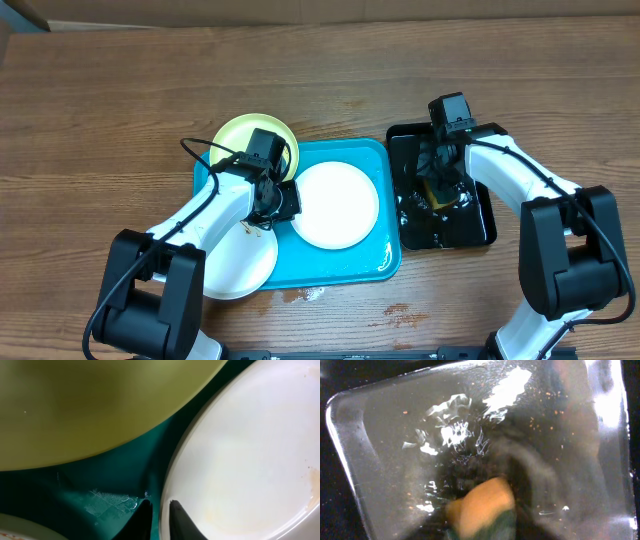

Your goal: Clean dirty plates on tray and stack at the side

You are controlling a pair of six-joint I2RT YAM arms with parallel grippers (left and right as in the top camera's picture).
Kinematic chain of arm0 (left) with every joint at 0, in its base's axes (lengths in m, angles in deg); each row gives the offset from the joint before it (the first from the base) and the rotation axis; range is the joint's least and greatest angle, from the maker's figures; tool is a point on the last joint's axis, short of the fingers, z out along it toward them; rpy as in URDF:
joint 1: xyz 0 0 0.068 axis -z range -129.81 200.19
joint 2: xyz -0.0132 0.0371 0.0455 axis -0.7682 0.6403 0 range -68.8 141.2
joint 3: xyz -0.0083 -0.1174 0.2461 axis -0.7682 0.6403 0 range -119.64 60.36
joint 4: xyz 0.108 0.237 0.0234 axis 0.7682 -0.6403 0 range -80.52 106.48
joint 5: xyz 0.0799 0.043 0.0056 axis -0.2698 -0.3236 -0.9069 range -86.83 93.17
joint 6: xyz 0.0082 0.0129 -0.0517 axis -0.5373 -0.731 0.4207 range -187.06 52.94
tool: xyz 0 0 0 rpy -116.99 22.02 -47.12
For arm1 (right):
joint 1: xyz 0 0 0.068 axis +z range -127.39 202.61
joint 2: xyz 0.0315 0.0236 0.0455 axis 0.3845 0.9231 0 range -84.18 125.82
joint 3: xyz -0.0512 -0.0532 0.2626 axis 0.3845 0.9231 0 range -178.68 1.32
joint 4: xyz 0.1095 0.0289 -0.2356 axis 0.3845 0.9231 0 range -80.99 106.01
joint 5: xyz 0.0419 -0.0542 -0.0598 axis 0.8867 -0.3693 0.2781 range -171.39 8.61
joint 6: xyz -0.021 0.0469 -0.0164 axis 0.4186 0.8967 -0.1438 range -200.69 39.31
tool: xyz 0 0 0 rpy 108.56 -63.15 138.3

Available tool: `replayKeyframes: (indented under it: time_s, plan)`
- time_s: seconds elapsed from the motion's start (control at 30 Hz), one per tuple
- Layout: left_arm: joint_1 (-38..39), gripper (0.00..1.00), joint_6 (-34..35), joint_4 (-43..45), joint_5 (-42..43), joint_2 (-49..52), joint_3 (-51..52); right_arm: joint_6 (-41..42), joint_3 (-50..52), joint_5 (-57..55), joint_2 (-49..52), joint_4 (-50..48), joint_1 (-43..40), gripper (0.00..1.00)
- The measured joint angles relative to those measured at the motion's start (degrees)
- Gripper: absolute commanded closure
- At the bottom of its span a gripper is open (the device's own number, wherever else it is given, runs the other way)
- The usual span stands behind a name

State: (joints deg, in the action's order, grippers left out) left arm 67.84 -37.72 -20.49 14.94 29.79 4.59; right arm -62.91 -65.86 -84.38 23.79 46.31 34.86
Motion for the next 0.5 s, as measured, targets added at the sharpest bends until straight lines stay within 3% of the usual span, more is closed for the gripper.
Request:
replayKeyframes:
  time_s: [0.17, 0.4, 0.5]
  plan:
    - [0.0, 0.67, -1.2, -0.4, 0.0, 0.0, 0.0, -0.1, 0.0, 0.0, 0.0, 0.3, -0.1, 0.17]
    - [0.0, 0.73, -1.2, -0.7, 0.0, 0.0, 0.0, 0.0, 0.0, 0.0, 0.0, 1.1, -0.2, 0.0]
    - [0.0, 0.76, -1.2, -0.7, 0.0, 0.0, 0.0, -0.1, 0.0, 0.0, 0.0, 1.4, -0.2, 0.0]
